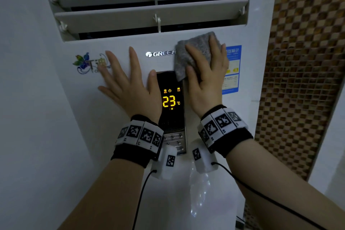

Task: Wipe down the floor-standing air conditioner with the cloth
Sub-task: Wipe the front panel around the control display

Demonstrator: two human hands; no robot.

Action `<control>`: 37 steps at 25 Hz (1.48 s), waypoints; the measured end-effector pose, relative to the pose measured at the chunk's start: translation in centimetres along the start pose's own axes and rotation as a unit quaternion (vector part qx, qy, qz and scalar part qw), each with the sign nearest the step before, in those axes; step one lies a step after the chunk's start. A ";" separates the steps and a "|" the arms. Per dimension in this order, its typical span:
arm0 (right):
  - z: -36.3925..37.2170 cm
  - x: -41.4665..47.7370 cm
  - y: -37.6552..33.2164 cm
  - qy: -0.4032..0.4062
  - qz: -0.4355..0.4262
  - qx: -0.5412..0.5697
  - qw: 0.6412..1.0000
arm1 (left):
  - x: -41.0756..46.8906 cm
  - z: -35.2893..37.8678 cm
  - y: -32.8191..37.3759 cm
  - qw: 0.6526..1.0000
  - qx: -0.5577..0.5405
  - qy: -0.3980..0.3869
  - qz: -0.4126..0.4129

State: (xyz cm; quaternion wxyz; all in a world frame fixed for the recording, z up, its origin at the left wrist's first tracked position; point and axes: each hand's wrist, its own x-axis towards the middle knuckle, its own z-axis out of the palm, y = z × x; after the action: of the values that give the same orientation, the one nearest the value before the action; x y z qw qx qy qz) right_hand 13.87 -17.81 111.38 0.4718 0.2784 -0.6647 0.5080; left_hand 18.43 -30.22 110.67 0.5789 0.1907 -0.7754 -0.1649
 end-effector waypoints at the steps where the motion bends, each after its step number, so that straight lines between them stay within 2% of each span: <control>1: 0.0 0.2 -0.1 0.022 0.029 0.010 0.999 | 0.0 -0.1 -0.2 1.000 -0.001 -0.001 0.000; 3: 0.7 0.1 -1.0 0.040 0.064 0.020 0.997 | 0.0 -0.2 -0.4 1.000 -0.001 -0.005 0.005; 7: 2.3 -1.1 -1.8 -0.021 -0.029 0.001 0.999 | 0.1 -0.6 -1.2 1.000 0.001 0.005 -0.003; 10: 2.4 -0.2 -1.9 0.045 0.034 0.026 0.998 | 0.7 -1.0 -2.5 1.000 -0.025 0.010 -0.014; 12: 3.2 -0.5 -2.9 0.047 0.051 0.020 0.997 | 0.9 -1.2 -2.9 0.999 -0.032 0.011 -0.013; 16: 3.8 -1.3 -2.9 0.000 -0.014 -0.003 1.000 | 1.2 -1.5 -3.6 0.999 -0.046 0.020 -0.016; 20: 4.3 -1.3 -3.9 0.060 0.067 0.015 0.996 | 1.8 -2.1 -4.8 0.998 -0.056 0.024 -0.022; 24: 5.4 -2.6 -4.6 0.000 -0.019 -0.017 1.000 | 1.8 -2.4 -5.5 0.998 -0.053 0.019 -0.014; 28: 5.5 -2.2 -5.1 0.072 0.079 0.017 0.994 | 2.5 -3.1 -7.0 0.998 -0.057 0.020 -0.031; 29: 5.9 -2.5 -5.6 0.066 0.083 0.013 0.994 | 2.6 -3.3 -7.2 0.998 -0.059 0.017 -0.030; 31: 6.7 -3.6 -6.2 0.020 0.035 -0.011 0.999 | 2.6 -3.6 -7.7 0.998 -0.061 0.010 -0.019; 33: 6.6 -3.9 -6.0 0.009 0.007 -0.014 1.000 | 2.7 -3.9 -8.1 0.998 -0.069 0.004 -0.010; 37: 6.7 -3.5 -6.5 0.078 0.092 0.010 0.993 | 3.1 -4.5 -9.0 0.995 -0.099 -0.008 -0.017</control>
State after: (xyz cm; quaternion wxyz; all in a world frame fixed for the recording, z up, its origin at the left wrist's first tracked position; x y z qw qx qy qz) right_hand 18.46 -26.56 110.64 0.4703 0.1801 -0.6434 0.5766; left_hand 22.94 -39.76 110.16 0.5862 0.1445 -0.7564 -0.2518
